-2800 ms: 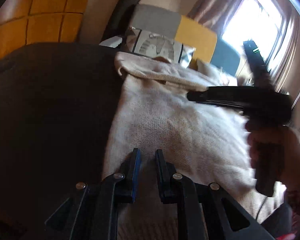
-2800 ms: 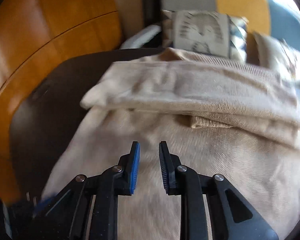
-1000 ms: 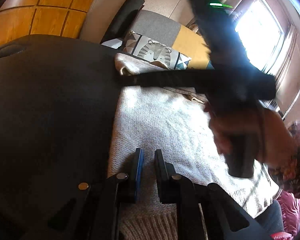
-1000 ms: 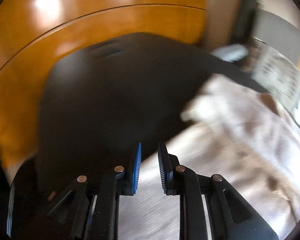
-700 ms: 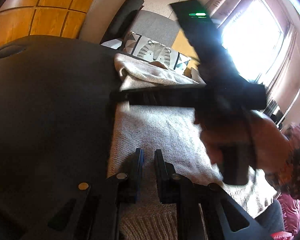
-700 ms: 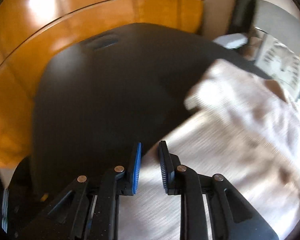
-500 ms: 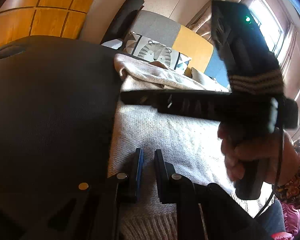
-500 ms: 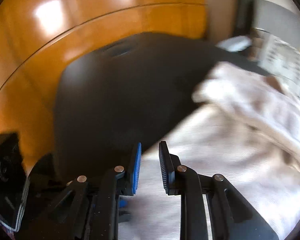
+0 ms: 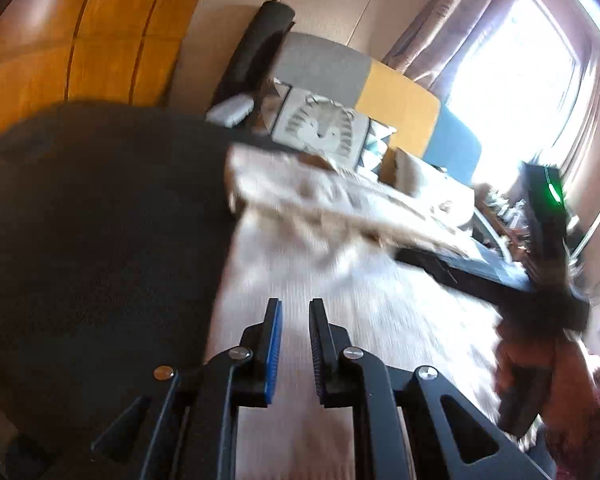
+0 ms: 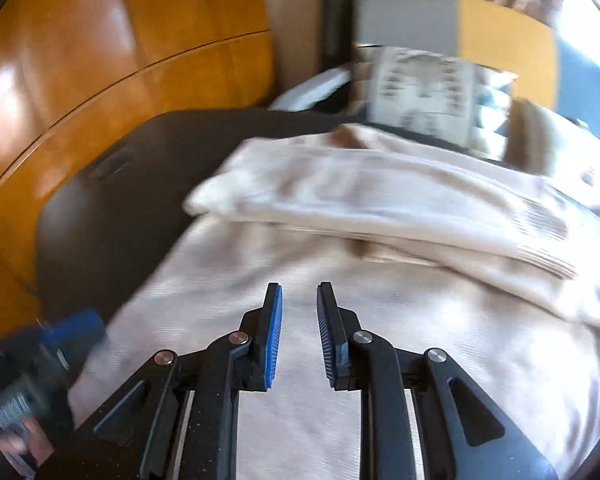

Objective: Fold clothes

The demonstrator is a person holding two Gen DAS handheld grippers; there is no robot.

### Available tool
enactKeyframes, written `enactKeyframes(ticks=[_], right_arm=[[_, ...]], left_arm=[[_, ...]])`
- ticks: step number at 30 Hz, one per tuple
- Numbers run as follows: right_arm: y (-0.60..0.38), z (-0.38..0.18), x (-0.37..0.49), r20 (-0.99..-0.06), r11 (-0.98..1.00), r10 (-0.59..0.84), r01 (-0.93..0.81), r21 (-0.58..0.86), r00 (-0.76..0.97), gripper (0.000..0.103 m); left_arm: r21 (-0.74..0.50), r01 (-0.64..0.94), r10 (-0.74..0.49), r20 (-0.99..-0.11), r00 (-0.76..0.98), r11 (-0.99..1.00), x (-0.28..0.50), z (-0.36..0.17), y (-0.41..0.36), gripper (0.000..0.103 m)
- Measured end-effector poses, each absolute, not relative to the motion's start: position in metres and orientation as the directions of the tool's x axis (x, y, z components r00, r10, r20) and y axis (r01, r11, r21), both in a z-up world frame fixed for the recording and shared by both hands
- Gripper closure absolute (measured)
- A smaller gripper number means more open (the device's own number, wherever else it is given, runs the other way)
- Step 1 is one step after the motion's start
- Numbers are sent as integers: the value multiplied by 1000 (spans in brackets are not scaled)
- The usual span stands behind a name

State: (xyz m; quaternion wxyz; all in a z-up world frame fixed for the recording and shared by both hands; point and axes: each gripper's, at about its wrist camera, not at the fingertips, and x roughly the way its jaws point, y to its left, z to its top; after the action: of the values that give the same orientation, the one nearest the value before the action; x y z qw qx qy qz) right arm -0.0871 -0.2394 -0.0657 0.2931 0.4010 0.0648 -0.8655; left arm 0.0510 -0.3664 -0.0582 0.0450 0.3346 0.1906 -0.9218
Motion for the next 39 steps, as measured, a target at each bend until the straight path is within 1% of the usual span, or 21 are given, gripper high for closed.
enactKeyframes(ticks=[2,4,6,7,8,9,13,15,19,21,23,26,28,31,33,34,37,39], right_arm=[[-225,-76,-101,-747,-839,-442,524,149,-496,83],[-215,-92,-113,-755,-841,-445,513,169,-481,83],[-203,-103,-113,-768,-839,-442,517,171,-464,83],[-196,-108,-110,-769,-841,-437,514,167,-466,84],[-185,-107,-107,-765,-846,-436,505,169,-474,87],[-175,-107,-107,-763,-859,-425,484,169,-487,87],[-119,-108,-106,-770,-915,-347,372,154,-536,86],[-78,-107,-102,-755,-933,-330,316,171,-566,87],[-12,-104,-94,-741,-960,-277,208,187,-611,87],[13,-101,-93,-721,-956,-291,175,234,-629,84],[32,-94,-93,-687,-945,-317,159,284,-654,84],[40,-87,-108,-666,-934,-337,148,325,-665,84],[33,-87,-120,-672,-938,-333,159,309,-661,84],[14,-97,-138,-725,-954,-300,190,232,-619,84],[13,-104,-144,-748,-962,-273,169,213,-605,85],[13,-108,-147,-758,-966,-259,156,206,-599,88],[35,-114,-153,-755,-968,-233,73,240,-613,88],[50,-118,-155,-751,-961,-242,43,274,-615,94]], left_arm=[[-290,199,48,-665,-745,-936,26,-62,-361,90],[-276,181,65,-692,-719,-944,9,-72,-353,90],[-236,169,53,-715,-697,-957,-1,-84,-343,90],[-204,168,37,-734,-678,-964,-1,-90,-339,90],[-172,168,20,-756,-655,-971,-1,-98,-334,90],[-180,168,27,-755,-655,-969,1,-101,-336,90],[-315,161,117,-705,-700,-935,12,-108,-353,90],[-340,157,134,-691,-710,-927,16,-110,-356,90],[-309,154,109,-689,-716,-939,18,-110,-351,90],[-299,153,102,-689,-717,-942,19,-109,-351,90],[-301,153,103,-688,-718,-941,17,-109,-352,90],[-307,151,108,-684,-722,-940,17,-109,-354,90],[-312,148,112,-681,-724,-939,17,-110,-355,90],[-315,145,116,-679,-725,-938,17,-110,-357,90],[-312,145,114,-679,-725,-939,17,-110,-357,90],[-310,145,112,-680,-725,-940,17,-110,-357,90],[-308,143,112,-679,-726,-941,16,-110,-357,90],[-309,142,113,-678,-727,-940,15,-110,-357,90]])
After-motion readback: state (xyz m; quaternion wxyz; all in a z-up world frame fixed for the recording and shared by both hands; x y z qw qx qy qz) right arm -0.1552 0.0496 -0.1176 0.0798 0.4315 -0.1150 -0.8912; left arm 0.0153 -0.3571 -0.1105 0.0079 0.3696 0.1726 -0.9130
